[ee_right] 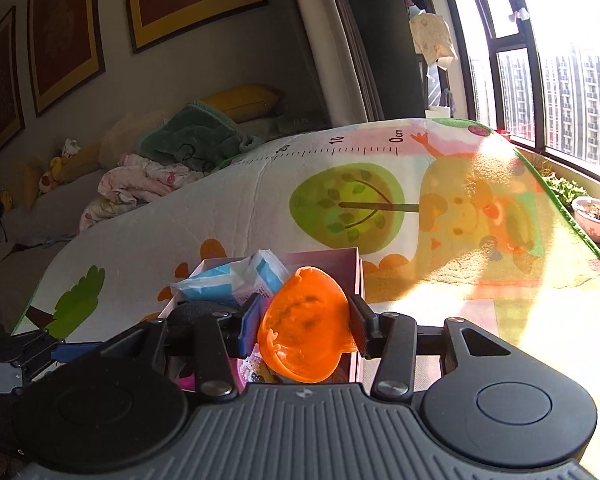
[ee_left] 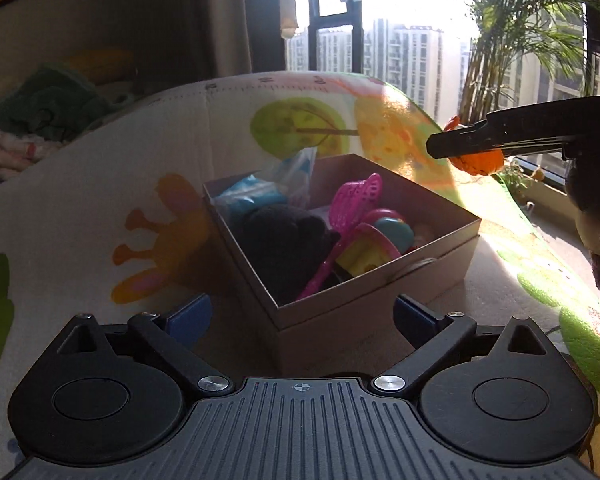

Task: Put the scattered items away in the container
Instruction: 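Lower the orange toy into the pink box and open the right gripper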

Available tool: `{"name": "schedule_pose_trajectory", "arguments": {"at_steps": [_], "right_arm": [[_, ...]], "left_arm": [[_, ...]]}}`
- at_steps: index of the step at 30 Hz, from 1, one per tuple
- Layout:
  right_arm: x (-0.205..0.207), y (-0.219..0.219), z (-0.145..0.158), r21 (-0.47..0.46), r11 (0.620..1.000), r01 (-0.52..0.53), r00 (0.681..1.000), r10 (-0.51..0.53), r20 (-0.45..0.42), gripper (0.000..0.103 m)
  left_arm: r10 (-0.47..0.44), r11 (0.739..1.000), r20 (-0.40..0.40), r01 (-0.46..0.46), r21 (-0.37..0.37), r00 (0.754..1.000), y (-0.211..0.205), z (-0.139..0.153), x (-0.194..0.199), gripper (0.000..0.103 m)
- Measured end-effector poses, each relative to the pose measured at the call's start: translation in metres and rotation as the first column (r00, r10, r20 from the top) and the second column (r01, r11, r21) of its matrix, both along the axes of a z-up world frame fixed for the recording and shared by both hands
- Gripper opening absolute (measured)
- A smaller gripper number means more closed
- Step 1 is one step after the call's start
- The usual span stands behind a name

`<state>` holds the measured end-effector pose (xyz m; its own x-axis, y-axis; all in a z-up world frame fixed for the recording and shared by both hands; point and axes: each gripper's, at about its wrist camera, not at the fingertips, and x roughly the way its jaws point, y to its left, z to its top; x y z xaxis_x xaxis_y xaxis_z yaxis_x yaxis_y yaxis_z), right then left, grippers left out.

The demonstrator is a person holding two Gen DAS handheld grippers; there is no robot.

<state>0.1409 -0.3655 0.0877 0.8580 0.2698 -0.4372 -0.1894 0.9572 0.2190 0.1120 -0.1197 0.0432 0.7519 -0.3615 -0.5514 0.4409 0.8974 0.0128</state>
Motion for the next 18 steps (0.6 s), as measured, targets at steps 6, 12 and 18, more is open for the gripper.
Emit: {"name": "schedule_pose_trajectory", "arguments": {"at_steps": [6, 12, 18], "right_arm": [[0.071, 0.027, 0.016, -0.035, 0.999, 0.001, 0.999, -0.002, -0.032, 0.045], [0.106, 0.044, 0.005, -0.121, 0.992, 0.023, 0.998, -0.03, -0.056, 0.065], [0.078, 0.033, -0.002, -0.098, 0.995, 0.036, 0.995, -0.044, -0.085, 0.073]], "left_arm": [[-0.002, 1.0, -0.04, 0.001, -0.031, 0.999, 0.012, -0.012, 0.001, 0.102], [-0.002, 0.999, -0.054, 0.0, -0.04, 0.999, 0.015, -0.019, 0.001, 0.103], [0.032, 0.999, -0.073, -0.035, -0.036, 0.997, 0.02, -0.022, 0.004, 0.103]]}}
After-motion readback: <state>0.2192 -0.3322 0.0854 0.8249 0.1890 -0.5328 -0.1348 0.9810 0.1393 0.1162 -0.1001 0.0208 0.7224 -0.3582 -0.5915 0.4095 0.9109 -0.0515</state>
